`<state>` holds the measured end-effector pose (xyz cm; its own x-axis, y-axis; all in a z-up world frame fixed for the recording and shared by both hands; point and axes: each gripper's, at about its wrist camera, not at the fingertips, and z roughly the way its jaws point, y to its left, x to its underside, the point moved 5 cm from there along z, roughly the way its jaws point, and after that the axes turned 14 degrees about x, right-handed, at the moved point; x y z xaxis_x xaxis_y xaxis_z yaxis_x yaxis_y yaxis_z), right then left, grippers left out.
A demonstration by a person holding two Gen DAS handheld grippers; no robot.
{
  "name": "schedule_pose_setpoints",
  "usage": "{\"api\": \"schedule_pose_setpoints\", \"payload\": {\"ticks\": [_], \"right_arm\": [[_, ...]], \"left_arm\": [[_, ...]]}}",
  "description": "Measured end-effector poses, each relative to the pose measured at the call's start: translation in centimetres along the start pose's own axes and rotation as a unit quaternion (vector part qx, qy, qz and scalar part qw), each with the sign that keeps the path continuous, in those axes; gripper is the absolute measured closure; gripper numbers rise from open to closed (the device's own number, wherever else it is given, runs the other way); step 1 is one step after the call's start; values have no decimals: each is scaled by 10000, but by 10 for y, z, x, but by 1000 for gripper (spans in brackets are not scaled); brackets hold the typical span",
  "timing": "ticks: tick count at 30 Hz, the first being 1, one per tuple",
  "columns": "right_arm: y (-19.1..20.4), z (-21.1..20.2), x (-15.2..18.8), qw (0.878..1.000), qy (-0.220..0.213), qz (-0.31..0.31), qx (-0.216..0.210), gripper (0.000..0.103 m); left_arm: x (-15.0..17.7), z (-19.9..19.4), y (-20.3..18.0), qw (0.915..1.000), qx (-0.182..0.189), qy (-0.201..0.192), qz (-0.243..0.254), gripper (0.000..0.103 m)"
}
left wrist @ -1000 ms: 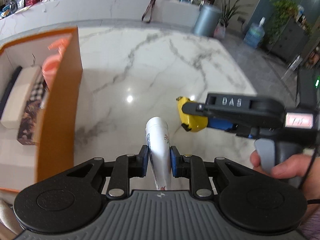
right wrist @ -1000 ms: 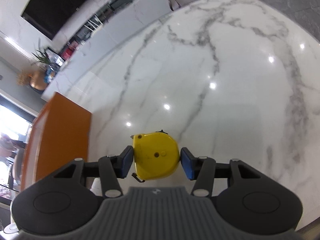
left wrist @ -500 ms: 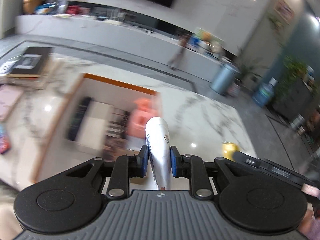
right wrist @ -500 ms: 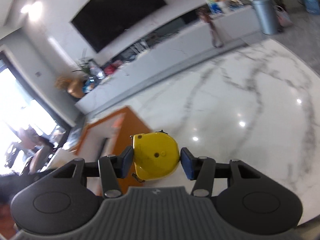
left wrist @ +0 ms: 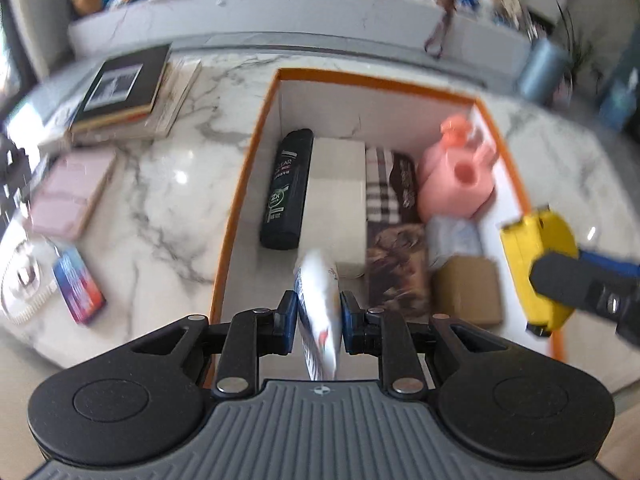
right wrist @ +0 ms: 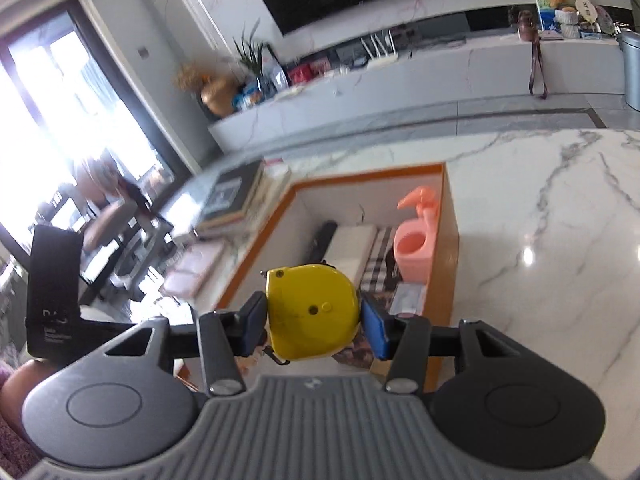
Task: Organize rigid objects
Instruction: 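Carry the white tube with the left gripper while the right carries the tape measure to the box, then lower the tube with the left gripper while the right lowers the tape measure into the box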
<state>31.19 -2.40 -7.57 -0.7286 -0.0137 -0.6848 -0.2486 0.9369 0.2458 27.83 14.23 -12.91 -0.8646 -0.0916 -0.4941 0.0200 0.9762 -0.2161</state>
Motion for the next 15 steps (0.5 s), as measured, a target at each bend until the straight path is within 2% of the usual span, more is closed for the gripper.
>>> {"api": "schedule_pose_setpoints", "payload": {"ticks": [7,11,15], "right_arm": [[-7,29,4,9996,245,-24,162,50],[-7,37,5,9993,319,-52,170,50],[-5,42,5,9992,370,-83,148,50]], "left_arm": [[2,29,-6,9913,-708,223,1088,78],[4,44,-4,9786,-1043,523,1698,78],[5,50,-7,9705,-1131,621,2037,76]]}}
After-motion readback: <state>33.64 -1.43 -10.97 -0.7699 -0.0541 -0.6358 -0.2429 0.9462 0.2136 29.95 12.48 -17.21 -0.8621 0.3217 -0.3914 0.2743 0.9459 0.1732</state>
